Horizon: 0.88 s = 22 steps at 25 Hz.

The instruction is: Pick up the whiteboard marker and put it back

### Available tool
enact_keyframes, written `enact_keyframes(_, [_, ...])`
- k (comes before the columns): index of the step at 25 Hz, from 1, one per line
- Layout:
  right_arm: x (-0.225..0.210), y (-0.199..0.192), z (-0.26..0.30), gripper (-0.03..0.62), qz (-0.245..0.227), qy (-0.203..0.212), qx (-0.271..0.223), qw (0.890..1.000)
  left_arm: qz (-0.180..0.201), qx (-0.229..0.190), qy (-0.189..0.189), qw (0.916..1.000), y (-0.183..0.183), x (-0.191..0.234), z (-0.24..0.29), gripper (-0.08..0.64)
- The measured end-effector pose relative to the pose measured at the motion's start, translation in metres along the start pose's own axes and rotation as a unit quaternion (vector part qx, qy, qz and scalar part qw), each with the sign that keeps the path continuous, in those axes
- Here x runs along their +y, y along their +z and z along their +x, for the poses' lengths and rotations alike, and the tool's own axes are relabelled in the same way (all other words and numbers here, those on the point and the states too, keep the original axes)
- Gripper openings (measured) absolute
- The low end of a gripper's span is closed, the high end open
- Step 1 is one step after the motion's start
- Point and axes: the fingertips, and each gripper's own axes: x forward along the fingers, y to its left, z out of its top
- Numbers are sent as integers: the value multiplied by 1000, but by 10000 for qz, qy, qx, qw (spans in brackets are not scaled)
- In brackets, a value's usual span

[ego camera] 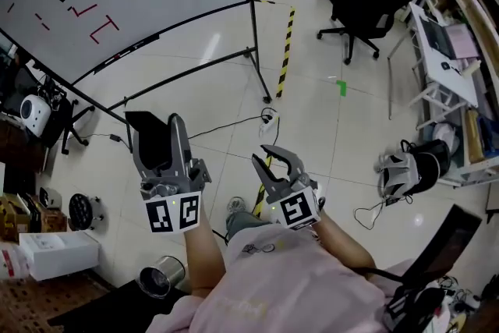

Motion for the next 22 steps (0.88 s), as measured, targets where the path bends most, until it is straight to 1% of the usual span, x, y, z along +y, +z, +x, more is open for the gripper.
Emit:
enact_keyframes(3, [5, -12, -12, 95, 72, -52, 120, 9999, -2, 117, 83, 9999, 7, 8, -31, 268])
enact_keyframes(5, [10, -15, -10, 95, 66, -51, 164, 9998, 8, 250, 173, 9995, 8, 19, -50, 268])
enact_keyframes(8, [23, -1, 0, 95, 58, 32, 54, 10000, 5, 355, 351, 9988, 14, 41, -74, 267])
enact_keyframes(10, [39, 12, 6, 95, 16, 190, -100, 9998, 123, 318, 449, 9984, 25, 53, -87, 268])
enact_keyframes(13, [71, 26, 15, 95, -115, 514, -270, 9982, 473, 243, 558, 9970, 44, 72, -100, 267])
enact_keyframes(14, [83, 27, 19, 95, -154, 618, -273, 9976, 555, 222, 599, 9964, 48, 81, -103, 268])
enact_keyframes(16, [104, 25, 29, 95, -178, 749, -206, 9968, 591, 204, 651, 9959, 52, 103, -107, 267])
enact_keyframes(18, [117, 22, 42, 95, -211, 722, -119, 9971, 574, 222, 592, 9964, 50, 125, -107, 267])
enact_keyframes(20, [120, 20, 61, 95, -237, 514, -4, 9984, 496, 284, 463, 9973, 42, 144, -104, 267])
enact_keyframes(22, [122, 27, 87, 95, -171, 314, -57, 9993, 342, 379, 363, 9980, 33, 164, -99, 267])
